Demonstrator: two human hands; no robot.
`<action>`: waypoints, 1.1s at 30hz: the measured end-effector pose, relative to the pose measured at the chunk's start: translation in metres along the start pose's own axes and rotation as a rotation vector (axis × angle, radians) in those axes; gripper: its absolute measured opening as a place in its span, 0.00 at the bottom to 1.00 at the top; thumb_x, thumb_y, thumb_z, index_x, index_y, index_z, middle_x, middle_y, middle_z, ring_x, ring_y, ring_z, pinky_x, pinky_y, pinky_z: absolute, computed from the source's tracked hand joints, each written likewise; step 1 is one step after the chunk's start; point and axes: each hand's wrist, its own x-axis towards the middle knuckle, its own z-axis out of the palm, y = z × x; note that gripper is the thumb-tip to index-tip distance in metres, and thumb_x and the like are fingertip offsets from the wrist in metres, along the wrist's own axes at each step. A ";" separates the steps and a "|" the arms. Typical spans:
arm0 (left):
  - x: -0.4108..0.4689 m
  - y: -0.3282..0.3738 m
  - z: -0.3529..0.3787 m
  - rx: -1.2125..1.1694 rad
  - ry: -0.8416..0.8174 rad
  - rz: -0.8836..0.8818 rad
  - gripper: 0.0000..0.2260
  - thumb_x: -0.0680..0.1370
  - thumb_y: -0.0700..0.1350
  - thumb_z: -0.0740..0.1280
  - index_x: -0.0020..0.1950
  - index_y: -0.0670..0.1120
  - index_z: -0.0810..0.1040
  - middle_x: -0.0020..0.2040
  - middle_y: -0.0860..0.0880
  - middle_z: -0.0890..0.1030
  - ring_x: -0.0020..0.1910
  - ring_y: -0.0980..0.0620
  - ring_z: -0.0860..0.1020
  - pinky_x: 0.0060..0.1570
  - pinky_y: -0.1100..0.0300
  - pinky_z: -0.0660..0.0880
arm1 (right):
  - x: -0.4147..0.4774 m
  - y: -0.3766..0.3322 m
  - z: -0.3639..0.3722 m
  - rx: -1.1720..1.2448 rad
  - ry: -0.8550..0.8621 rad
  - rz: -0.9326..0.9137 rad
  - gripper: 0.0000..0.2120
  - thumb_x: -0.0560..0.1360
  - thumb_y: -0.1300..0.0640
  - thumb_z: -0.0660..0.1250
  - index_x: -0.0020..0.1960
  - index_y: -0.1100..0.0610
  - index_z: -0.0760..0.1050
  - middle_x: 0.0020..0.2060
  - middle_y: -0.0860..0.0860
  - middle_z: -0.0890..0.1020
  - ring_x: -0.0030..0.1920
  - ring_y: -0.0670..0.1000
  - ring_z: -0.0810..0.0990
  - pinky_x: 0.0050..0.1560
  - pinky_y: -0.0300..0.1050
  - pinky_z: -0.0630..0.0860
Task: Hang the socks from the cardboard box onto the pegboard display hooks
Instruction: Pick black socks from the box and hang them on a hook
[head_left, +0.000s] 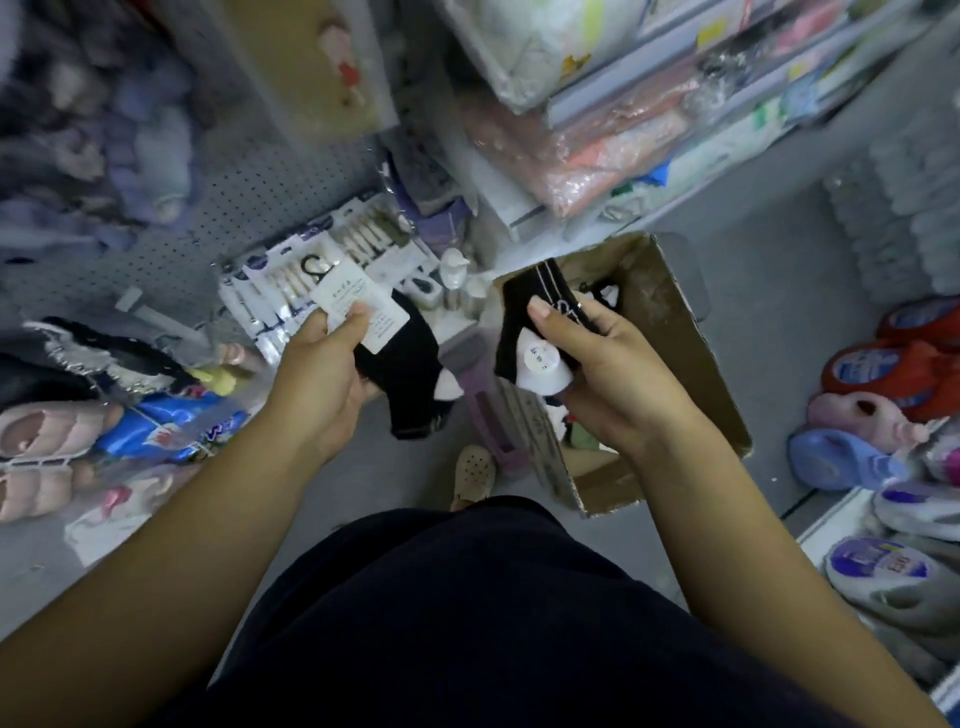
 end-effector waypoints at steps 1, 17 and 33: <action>-0.002 -0.002 -0.015 -0.039 0.024 -0.024 0.07 0.84 0.44 0.64 0.61 0.47 0.78 0.59 0.47 0.85 0.59 0.48 0.84 0.54 0.47 0.82 | 0.000 0.001 0.019 -0.005 -0.036 -0.009 0.15 0.79 0.61 0.69 0.64 0.65 0.77 0.53 0.59 0.83 0.51 0.55 0.84 0.51 0.49 0.83; -0.064 0.012 -0.231 -0.565 0.180 -0.036 0.14 0.82 0.49 0.68 0.65 0.44 0.80 0.58 0.45 0.86 0.50 0.51 0.86 0.42 0.58 0.83 | -0.024 0.170 0.207 -0.410 -0.068 0.067 0.22 0.72 0.53 0.78 0.63 0.60 0.79 0.56 0.57 0.86 0.58 0.56 0.85 0.65 0.58 0.78; -0.158 0.080 -0.352 0.001 0.196 0.518 0.12 0.80 0.53 0.71 0.59 0.50 0.84 0.50 0.50 0.88 0.52 0.46 0.86 0.43 0.51 0.83 | -0.060 0.185 0.385 -0.839 -0.440 -0.385 0.10 0.77 0.52 0.73 0.55 0.55 0.83 0.48 0.48 0.87 0.52 0.47 0.86 0.54 0.41 0.81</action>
